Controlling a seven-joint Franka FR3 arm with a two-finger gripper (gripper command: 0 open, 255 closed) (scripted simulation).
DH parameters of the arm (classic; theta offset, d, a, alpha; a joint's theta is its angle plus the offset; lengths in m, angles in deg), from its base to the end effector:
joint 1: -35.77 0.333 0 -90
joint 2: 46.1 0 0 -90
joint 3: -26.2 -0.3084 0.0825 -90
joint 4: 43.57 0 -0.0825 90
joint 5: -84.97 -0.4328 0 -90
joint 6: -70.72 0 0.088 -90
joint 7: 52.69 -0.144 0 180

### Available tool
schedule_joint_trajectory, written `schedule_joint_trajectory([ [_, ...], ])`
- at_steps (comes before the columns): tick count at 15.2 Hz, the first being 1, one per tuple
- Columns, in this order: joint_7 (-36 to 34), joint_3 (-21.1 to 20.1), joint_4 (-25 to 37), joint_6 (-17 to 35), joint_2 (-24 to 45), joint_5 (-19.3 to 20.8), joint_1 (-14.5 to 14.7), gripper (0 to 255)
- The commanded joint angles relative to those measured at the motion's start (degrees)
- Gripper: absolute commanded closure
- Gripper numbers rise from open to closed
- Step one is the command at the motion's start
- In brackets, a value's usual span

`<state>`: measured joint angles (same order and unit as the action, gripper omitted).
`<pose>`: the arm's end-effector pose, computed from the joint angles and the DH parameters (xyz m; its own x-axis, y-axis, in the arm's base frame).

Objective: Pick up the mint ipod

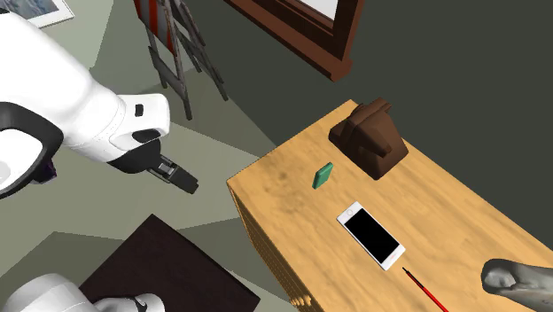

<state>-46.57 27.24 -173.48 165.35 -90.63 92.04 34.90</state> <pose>0.3765 -0.0308 0.6006 0.9853 0.0861 0.1475 0.0676 -0.9897 0.1265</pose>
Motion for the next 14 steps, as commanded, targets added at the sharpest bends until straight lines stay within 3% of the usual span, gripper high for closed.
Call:
schedule_joint_trajectory([
  [1,0.00,0.00,0.00,0.00,0.00,0.00,0.00,0],
  [8,16.79,9.46,5.15,4.43,11.64,3.37,1.53,0],
  [14,31.30,16.35,13.13,7.29,24.41,3.26,3.14,0],
])
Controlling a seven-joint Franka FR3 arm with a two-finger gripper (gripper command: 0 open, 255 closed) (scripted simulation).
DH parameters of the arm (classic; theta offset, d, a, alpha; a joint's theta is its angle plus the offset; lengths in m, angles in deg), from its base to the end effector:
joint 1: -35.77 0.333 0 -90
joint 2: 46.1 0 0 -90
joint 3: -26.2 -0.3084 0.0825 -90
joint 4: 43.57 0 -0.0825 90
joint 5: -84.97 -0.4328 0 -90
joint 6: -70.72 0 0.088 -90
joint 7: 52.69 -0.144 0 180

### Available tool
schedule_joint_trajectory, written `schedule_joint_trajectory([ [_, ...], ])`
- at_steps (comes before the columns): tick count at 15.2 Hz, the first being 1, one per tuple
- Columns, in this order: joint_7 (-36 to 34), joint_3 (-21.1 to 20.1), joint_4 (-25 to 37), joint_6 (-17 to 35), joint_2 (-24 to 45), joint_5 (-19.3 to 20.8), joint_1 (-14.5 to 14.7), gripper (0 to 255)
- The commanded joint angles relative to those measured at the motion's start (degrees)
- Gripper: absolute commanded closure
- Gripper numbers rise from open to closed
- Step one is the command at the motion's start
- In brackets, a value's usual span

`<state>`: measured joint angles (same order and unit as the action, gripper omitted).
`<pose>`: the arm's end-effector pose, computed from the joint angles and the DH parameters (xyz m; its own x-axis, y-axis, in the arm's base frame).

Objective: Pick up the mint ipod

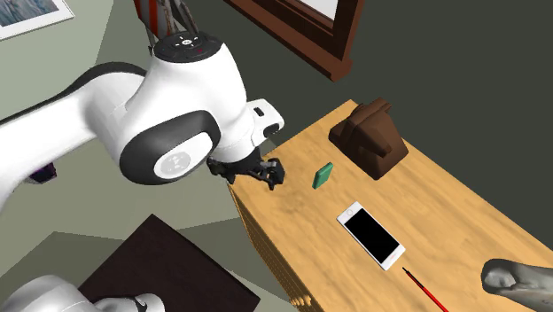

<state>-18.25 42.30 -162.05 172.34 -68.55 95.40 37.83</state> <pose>0.4798 -0.1556 0.5429 0.9197 0.3916 0.0268 0.3867 -0.9157 0.1088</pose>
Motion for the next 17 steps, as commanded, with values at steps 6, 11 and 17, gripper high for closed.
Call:
schedule_joint_trajectory([
  [6,17.82,6.37,12.78,1.53,17.20,-3.52,0.86,0],
  [11,29.68,8.04,24.63,0.58,30.81,-8.00,-0.78,0],
  [17,41.10,6.79,42.62,-3.49,47.56,-12.44,-5.21,0],
])
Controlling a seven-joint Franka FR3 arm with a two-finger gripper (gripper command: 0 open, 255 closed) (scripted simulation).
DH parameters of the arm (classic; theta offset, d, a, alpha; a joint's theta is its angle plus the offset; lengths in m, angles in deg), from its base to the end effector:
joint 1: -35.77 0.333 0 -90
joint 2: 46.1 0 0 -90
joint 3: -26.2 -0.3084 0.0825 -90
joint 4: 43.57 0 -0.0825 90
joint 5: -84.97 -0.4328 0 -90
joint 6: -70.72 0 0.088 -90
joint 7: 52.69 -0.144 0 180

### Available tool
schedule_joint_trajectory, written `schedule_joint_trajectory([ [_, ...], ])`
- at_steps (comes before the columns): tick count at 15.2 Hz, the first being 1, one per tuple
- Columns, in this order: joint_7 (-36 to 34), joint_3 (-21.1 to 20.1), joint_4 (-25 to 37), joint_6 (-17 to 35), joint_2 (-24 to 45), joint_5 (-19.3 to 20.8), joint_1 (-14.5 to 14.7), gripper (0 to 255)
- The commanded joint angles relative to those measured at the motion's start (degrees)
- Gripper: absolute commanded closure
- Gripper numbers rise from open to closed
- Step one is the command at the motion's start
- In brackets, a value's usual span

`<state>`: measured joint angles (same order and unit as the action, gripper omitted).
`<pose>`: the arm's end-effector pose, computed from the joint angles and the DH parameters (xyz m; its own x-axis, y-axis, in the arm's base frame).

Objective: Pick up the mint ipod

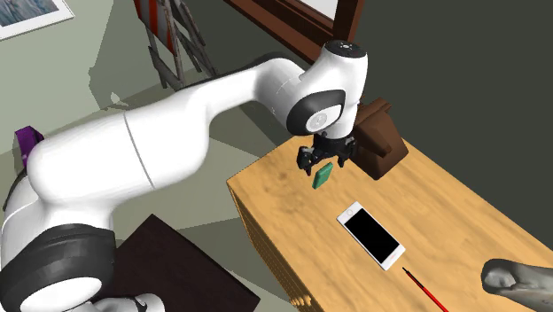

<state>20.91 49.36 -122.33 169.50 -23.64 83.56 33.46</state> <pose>0.6609 -0.2689 0.4543 0.6463 0.7528 -0.1248 0.7604 -0.6490 0.0230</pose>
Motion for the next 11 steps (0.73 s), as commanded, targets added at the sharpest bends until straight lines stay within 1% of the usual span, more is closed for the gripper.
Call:
schedule_joint_trajectory([
  [1,1.86,-0.35,2.06,0.14,2.59,-0.55,-0.81,0],
  [7,1.54,-0.50,-2.47,4.70,2.67,-0.56,-0.49,0],
  [9,1.52,-0.52,-2.87,5.12,2.70,-0.57,-0.47,0],
  [10,1.55,-0.52,-2.72,5.10,2.84,-0.61,-0.52,255],
  [11,1.57,-0.52,-2.68,5.08,2.85,-0.61,-0.54,255],
])
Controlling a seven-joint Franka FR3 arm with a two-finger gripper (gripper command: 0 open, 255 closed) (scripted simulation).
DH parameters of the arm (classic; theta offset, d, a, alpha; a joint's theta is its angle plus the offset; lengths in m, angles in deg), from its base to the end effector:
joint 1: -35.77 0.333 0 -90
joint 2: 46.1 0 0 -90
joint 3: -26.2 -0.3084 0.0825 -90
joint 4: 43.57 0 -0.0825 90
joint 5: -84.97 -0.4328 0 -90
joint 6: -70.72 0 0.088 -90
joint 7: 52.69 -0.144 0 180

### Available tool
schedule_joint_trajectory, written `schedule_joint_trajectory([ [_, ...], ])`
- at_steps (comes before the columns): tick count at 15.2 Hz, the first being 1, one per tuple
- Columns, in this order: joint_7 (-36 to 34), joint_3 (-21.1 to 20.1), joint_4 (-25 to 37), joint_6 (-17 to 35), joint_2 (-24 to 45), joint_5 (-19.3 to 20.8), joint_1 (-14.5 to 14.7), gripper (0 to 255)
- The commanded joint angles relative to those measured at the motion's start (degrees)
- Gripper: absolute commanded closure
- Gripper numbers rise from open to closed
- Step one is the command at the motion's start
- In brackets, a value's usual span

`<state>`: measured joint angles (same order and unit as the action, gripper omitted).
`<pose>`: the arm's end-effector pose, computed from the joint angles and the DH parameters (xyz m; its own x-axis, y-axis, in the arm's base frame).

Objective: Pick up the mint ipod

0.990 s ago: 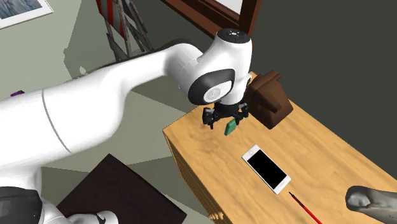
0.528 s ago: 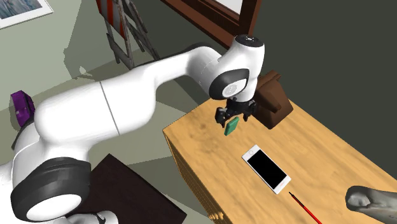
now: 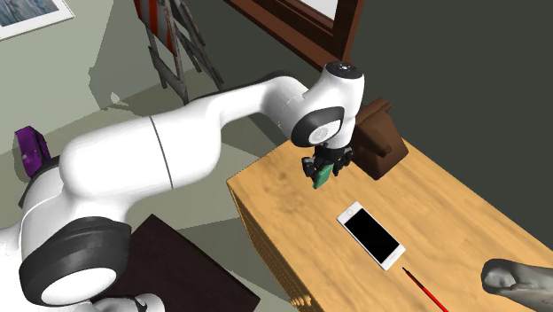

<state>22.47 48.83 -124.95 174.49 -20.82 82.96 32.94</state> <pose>0.6698 -0.2736 0.4036 0.6236 0.7707 -0.1312 0.7786 -0.6273 0.0153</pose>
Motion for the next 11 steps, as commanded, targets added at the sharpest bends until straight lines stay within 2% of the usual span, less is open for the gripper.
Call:
schedule_joint_trajectory([
  [1,0.01,0.00,-0.07,0.10,0.03,-0.01,-0.01,255],
  [8,-0.04,0.00,-0.24,0.14,-0.11,0.04,0.05,255],
  [11,0.10,0.08,1.85,-2.08,-0.27,0.09,-0.07,255],
])
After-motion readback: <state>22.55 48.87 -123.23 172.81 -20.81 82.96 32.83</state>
